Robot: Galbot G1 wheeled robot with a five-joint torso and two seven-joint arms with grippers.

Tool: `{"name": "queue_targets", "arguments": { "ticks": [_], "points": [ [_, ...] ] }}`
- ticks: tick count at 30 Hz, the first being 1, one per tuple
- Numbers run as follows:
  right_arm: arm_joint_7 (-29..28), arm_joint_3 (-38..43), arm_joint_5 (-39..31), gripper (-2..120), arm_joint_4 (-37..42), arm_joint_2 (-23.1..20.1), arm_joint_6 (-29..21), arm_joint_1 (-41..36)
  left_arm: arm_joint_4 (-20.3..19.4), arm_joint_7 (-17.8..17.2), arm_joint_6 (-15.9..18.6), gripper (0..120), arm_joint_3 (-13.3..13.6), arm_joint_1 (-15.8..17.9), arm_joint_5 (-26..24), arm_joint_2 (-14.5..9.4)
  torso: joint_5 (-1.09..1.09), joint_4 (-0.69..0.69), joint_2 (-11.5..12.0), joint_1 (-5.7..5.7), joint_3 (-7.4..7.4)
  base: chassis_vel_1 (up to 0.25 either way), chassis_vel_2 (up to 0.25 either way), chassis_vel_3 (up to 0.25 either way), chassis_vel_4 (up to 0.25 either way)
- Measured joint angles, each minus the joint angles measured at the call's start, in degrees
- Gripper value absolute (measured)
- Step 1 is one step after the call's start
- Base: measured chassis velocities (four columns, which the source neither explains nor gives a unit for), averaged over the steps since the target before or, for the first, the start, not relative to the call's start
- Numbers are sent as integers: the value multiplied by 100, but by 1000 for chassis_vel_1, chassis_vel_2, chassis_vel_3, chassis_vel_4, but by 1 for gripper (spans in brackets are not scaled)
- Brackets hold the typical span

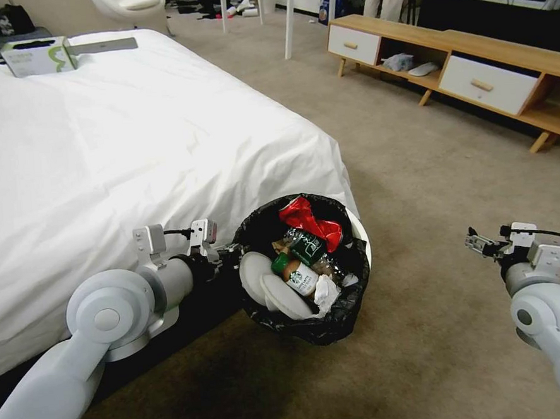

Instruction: Pick up the trash bin and place the garbage on the floor into it.

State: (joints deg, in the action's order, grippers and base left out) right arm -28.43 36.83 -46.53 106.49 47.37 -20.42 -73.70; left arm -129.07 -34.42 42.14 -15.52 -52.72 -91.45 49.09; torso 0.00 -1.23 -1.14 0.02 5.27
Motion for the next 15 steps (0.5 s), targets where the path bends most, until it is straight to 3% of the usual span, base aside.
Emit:
{"name": "queue_targets", "arguments": {
  "ticks": [15],
  "points": [
    [2, -18, -2, 100, -14, -4, 1, 32, 19, 28, -1, 2, -1, 4, 12, 11, 0, -3, 0, 0, 0, -81, -79, -78, -84]
  ]
}}
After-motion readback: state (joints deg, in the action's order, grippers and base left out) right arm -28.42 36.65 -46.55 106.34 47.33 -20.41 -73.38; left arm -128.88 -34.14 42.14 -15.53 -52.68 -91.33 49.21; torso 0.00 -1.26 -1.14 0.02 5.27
